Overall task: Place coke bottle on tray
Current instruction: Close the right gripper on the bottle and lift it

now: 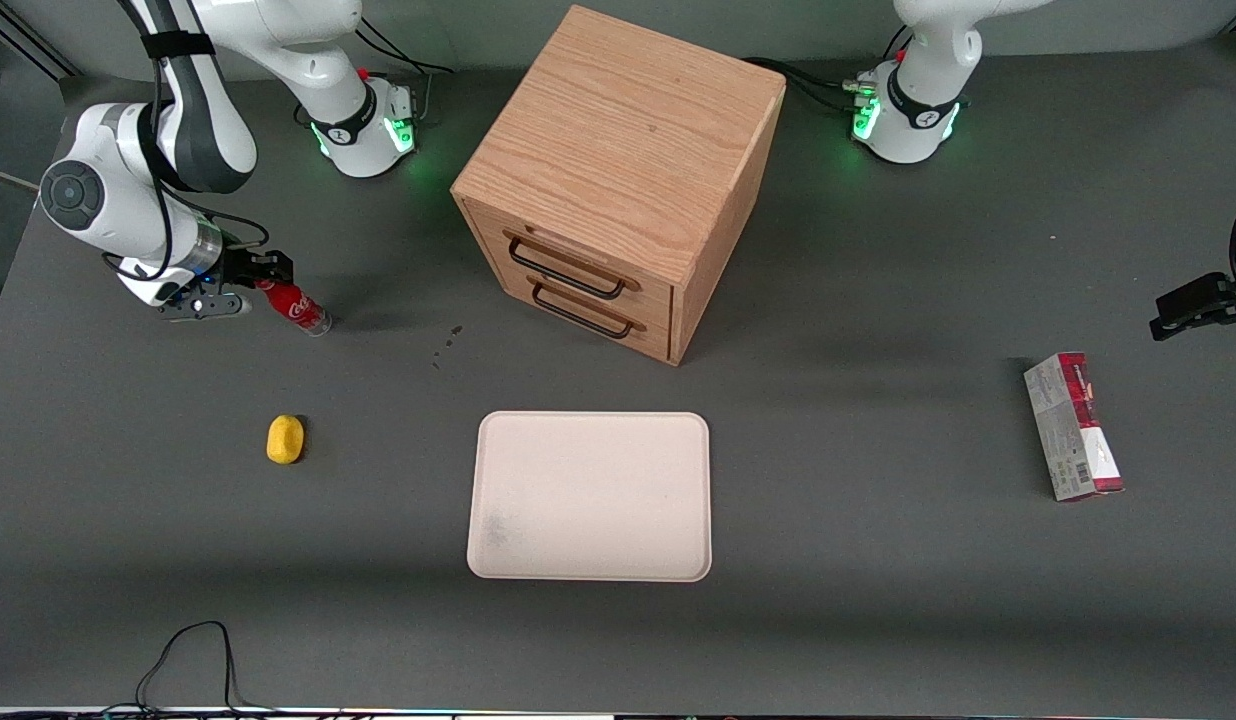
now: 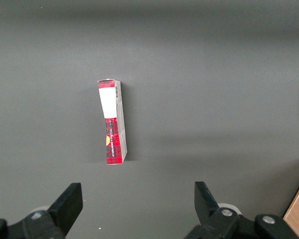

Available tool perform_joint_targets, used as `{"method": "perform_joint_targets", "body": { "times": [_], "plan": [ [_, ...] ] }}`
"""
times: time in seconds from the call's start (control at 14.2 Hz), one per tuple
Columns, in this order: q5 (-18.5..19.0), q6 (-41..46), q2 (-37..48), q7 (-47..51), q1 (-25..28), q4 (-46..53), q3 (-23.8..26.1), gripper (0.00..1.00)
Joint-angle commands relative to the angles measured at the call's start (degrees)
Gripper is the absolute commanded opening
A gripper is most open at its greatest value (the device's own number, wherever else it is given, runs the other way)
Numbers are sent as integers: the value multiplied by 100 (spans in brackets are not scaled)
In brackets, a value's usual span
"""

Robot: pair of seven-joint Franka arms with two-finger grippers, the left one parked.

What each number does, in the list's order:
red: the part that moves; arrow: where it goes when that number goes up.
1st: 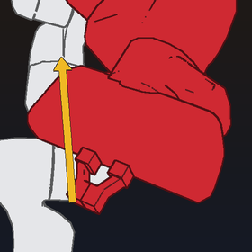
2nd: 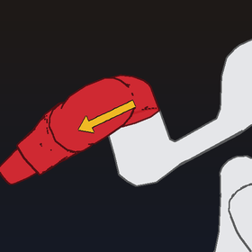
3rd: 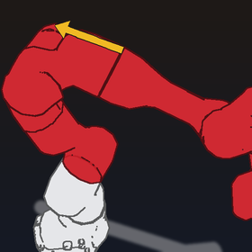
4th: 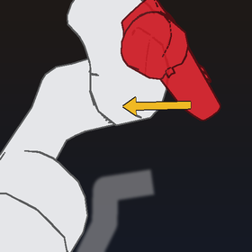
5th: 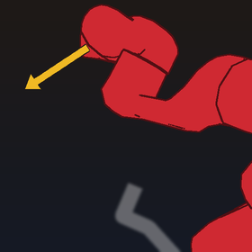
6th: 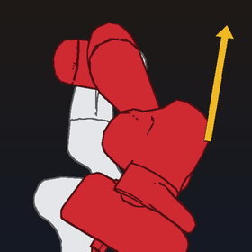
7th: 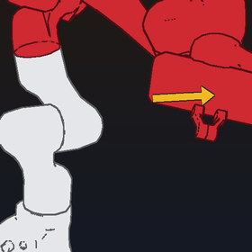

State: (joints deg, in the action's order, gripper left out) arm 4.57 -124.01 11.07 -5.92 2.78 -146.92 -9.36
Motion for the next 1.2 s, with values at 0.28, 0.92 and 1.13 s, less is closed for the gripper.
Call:
{"method": "perform_joint_targets", "body": {
  "times": [0.28,0.92,1.13],
  "plan": [
    [8,-167,-43,-137,56,85,-57,17],
    [8,779,1,-138,56,1118,-31,0],
    [0,1860,-43,-146,56,2156,-4,0]
  ]
}}
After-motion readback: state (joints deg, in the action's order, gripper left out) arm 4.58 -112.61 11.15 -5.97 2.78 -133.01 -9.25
